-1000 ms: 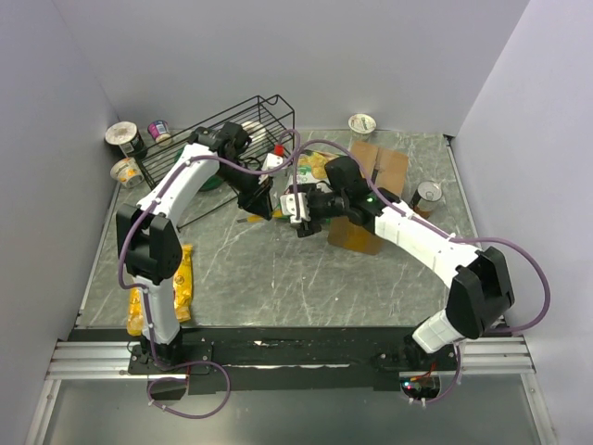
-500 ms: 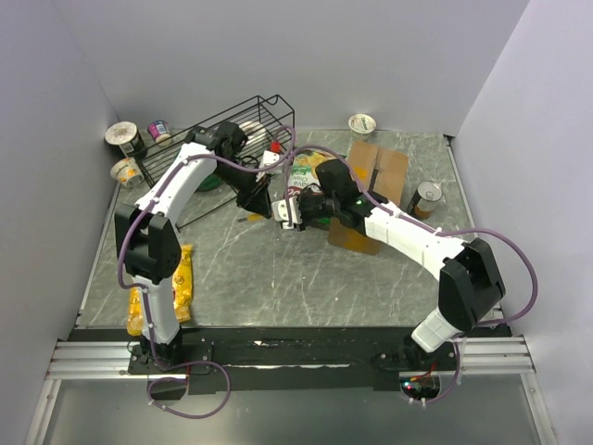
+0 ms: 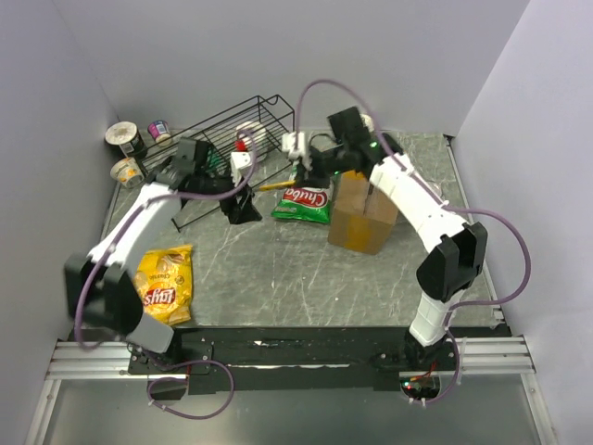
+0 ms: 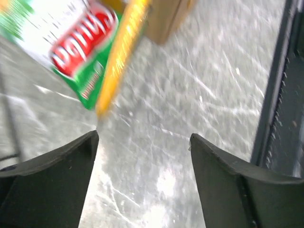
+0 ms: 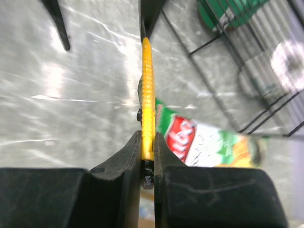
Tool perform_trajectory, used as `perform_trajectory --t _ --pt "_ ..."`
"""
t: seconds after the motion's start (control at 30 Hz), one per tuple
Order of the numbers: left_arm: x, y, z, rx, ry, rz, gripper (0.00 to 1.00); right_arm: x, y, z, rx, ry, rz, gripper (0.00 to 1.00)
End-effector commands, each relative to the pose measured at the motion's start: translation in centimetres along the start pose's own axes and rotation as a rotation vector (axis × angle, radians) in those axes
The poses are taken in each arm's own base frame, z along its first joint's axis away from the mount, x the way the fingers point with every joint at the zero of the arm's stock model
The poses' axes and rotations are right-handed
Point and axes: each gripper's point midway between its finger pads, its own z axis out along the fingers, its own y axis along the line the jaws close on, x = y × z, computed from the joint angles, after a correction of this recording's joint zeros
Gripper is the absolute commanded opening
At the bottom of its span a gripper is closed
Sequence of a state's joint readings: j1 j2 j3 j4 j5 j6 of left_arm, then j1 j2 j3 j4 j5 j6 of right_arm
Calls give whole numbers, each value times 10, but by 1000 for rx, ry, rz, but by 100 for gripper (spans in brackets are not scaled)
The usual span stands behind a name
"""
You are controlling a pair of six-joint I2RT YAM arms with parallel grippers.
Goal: Unpack the express box
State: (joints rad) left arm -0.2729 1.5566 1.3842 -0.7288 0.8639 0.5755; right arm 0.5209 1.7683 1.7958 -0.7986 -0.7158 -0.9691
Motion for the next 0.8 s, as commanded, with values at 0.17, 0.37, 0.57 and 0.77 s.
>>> perform_trajectory --t 0.17,0.37,0.57,0.77 --pt "-76 0 -18 -139 -275 144 86 0 48 -41 -176 29 330 0" --pt "-80 -6 -6 -95 -266 196 83 -6 47 -43 -182 18 327 0" --pt "-76 -19 8 27 -225 190 78 -7 44 -43 -157 16 340 0" --pt "-70 -11 20 70 -179 196 69 -9 41 -42 -137 5 357 0"
